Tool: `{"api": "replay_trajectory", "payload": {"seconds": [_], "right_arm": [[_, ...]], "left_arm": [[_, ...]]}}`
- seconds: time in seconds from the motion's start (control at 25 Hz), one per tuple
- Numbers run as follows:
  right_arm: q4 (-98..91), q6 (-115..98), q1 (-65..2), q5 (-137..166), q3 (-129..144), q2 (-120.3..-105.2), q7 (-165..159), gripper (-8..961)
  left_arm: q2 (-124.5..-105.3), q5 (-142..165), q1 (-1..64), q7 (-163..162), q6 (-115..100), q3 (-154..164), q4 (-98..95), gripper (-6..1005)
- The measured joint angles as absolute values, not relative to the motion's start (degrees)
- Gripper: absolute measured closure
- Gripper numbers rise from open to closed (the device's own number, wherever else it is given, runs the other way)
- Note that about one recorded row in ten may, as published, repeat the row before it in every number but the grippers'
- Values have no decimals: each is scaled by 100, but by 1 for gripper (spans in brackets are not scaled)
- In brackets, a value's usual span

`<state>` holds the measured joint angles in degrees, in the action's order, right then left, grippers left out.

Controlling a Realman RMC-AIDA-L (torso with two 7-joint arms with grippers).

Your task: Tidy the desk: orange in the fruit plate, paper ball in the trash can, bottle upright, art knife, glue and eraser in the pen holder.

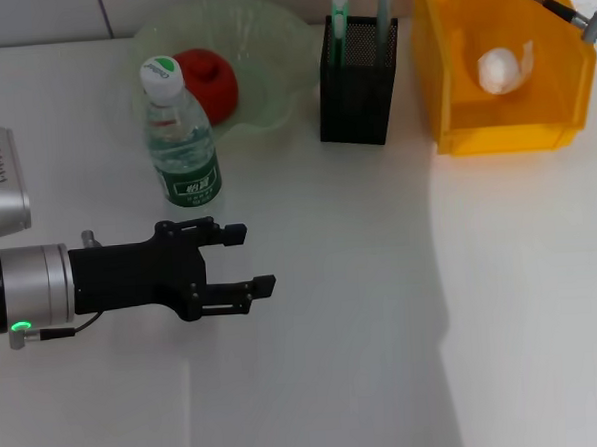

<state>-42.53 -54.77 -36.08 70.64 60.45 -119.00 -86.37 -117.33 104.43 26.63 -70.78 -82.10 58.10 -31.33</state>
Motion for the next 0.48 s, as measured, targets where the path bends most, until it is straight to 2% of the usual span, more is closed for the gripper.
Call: {"api": "replay_trajectory", "payload": {"seconds": [0.12, 0.16, 0.2, 0.24, 0.28, 0.36, 0.48], "right_arm": [[-4606, -5894, -3221, 7036, 6042, -11897, -8727, 562], [-4967, -6308, -2818, 7039, 6040, -11897, -8776, 525], [-4967, -6308, -2818, 7039, 6040, -11897, -8776, 487], [-5293, -6815, -2390, 7081, 6035, -11897, -8777, 449], [-5293, -6815, -2390, 7081, 6035, -11897, -8777, 436], [-5678, -7753, -1739, 7384, 5863, -11888, -8765, 411], [-5753, -8814, -1451, 7970, 5383, -11893, -8749, 357]], "left_arm": [[-11733, 10441, 2664, -7078, -8235, 5810, -3137, 195], [-11733, 10438, 2656, -7101, -8325, 5804, -3177, 195], [-11733, 10437, 2646, -7107, -8376, 5784, -3192, 195], [-11732, 10435, 2637, -7109, -8436, 5758, -3209, 195], [-11726, 10432, 2624, -7109, -8517, 5709, -3221, 195], [-11690, 10432, 2602, -7108, -8676, 5583, -3234, 195], [-11630, 10432, 2580, -7130, -8906, 5469, -3247, 196]]}}
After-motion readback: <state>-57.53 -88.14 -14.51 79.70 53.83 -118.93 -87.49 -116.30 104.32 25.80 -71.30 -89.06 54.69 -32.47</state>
